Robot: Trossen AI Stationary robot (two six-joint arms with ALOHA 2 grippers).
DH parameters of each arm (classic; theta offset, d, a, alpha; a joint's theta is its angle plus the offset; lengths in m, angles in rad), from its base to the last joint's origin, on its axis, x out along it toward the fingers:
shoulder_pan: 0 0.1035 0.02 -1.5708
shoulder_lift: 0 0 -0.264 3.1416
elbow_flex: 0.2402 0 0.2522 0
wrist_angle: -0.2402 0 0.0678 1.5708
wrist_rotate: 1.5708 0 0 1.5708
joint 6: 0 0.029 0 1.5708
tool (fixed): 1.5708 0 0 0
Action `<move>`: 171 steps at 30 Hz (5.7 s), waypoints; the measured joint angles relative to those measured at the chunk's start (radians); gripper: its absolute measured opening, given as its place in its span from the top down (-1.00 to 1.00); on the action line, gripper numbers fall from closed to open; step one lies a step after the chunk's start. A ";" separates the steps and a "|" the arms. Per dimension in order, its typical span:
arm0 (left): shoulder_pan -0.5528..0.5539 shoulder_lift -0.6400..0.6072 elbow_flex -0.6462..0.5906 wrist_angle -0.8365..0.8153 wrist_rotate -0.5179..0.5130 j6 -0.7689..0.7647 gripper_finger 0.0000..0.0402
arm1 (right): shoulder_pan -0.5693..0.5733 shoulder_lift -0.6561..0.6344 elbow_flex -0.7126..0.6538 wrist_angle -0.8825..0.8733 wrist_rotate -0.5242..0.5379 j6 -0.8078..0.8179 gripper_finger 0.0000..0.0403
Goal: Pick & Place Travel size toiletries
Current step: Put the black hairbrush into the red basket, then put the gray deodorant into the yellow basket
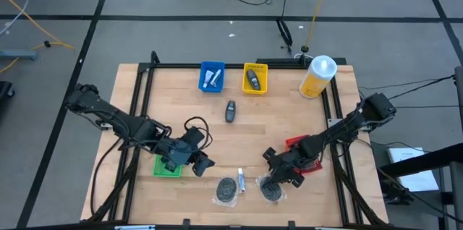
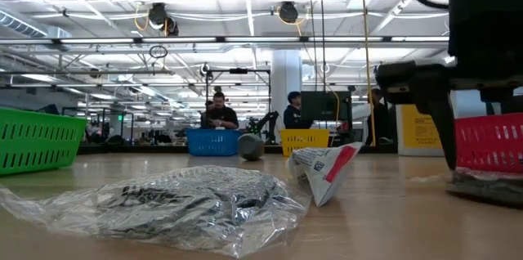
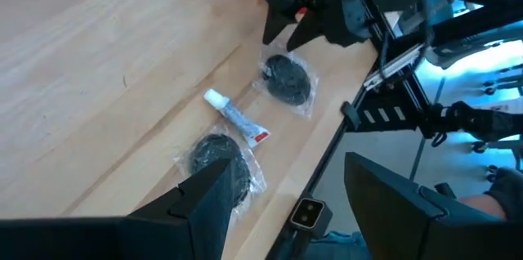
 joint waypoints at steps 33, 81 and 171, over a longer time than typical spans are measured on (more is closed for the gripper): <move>0.000 0.000 0.000 -0.003 -0.016 0.017 -0.13 | -0.025 -0.009 -0.007 -0.007 -0.006 0.429 0.96; 0.007 0.028 0.001 0.019 -0.068 0.010 -0.13 | -0.025 -0.777 -0.001 -1.056 0.078 1.027 1.00; 0.589 0.528 0.000 0.298 -0.085 0.236 -0.13 | -0.014 -0.802 0.000 -0.523 0.169 1.156 0.44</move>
